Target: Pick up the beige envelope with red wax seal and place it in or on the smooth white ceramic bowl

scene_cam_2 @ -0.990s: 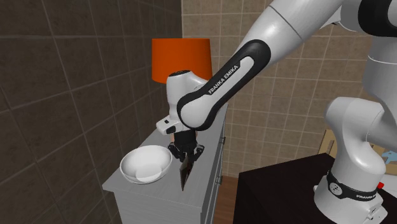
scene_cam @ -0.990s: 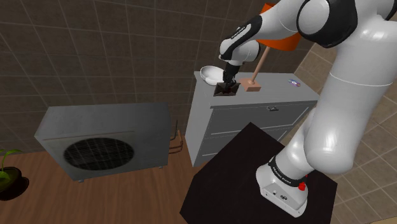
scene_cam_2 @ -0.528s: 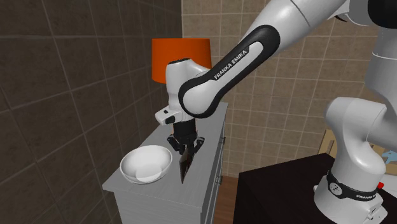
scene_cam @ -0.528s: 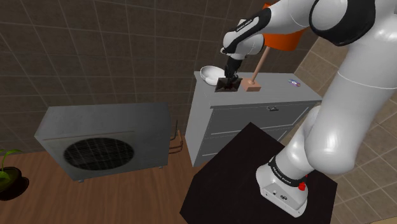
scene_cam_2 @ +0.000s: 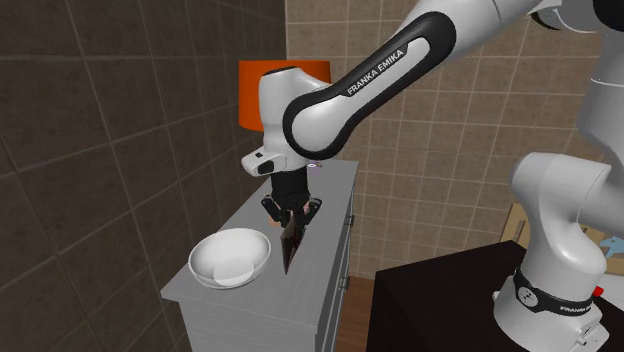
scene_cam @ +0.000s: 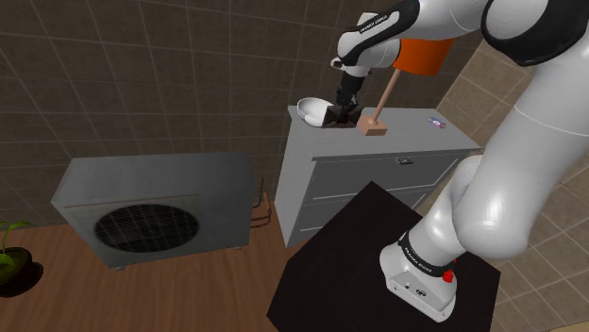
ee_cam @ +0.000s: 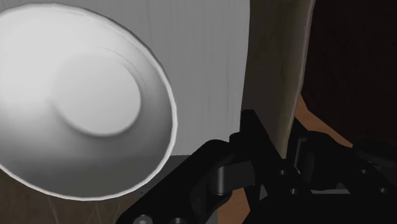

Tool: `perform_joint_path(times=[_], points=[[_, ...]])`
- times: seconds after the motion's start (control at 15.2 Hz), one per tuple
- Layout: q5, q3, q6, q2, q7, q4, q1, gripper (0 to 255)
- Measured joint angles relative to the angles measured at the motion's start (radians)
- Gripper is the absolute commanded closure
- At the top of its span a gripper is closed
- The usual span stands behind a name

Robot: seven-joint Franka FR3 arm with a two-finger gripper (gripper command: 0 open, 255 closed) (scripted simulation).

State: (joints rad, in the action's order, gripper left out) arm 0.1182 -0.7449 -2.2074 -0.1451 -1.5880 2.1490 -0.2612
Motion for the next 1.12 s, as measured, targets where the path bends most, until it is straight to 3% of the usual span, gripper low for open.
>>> perform_joint_path(times=[0.79, 1.12], points=[[-0.084, -0.011, 0.144, 0.097, 0.06, -0.075, -0.018, 255], [0.048, 0.001, 0.225, -0.09, -0.014, -0.29, 0.027, 255]])
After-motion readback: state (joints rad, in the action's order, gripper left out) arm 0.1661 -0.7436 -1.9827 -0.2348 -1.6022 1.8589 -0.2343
